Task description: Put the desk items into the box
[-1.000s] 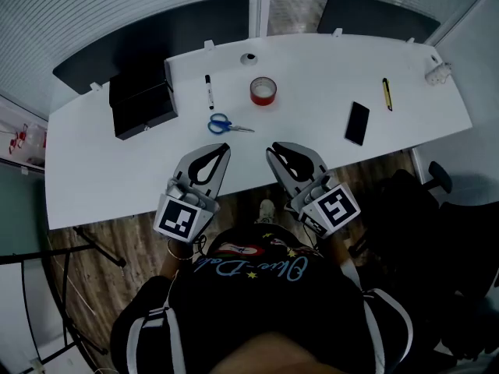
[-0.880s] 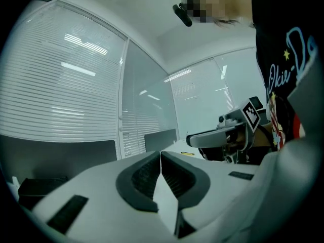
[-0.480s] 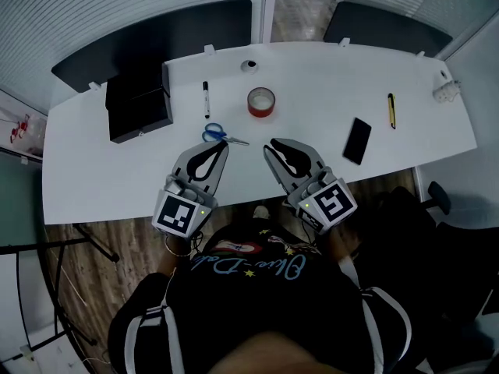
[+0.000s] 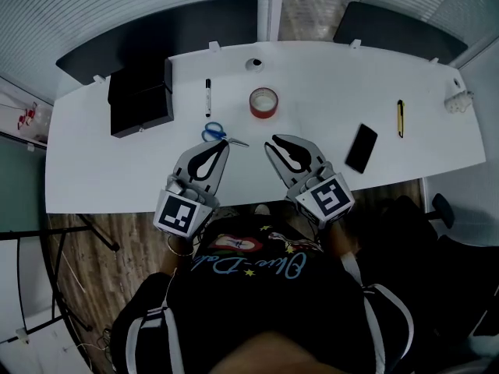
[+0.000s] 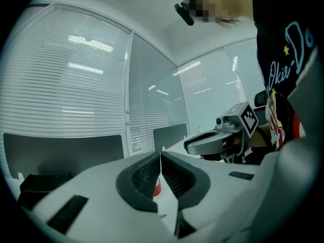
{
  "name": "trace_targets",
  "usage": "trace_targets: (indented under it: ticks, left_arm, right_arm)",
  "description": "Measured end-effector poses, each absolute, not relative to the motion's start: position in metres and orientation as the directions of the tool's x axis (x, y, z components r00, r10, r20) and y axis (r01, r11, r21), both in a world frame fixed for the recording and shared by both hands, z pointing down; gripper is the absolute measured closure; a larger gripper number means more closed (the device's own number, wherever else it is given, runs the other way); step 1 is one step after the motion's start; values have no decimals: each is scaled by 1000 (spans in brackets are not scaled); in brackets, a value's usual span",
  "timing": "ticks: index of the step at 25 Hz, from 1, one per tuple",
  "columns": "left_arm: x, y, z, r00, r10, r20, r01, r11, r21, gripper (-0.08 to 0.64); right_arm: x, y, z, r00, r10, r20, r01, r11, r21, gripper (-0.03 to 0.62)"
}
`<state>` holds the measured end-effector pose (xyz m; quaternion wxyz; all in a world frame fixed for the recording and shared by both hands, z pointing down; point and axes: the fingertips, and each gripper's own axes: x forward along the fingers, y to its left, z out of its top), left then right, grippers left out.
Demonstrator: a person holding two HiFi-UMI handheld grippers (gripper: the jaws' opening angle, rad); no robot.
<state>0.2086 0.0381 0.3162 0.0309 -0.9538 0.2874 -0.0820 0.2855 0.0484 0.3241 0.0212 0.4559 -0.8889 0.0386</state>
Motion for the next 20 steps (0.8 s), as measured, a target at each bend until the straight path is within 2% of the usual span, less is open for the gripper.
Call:
trace_targets:
  ticks: [20]
  left_arm:
    - [192, -13, 338, 778, -603, 178, -600, -797, -74, 560]
  right_arm:
    - [293, -17, 382, -560, -788, 254, -817, 576, -13, 529]
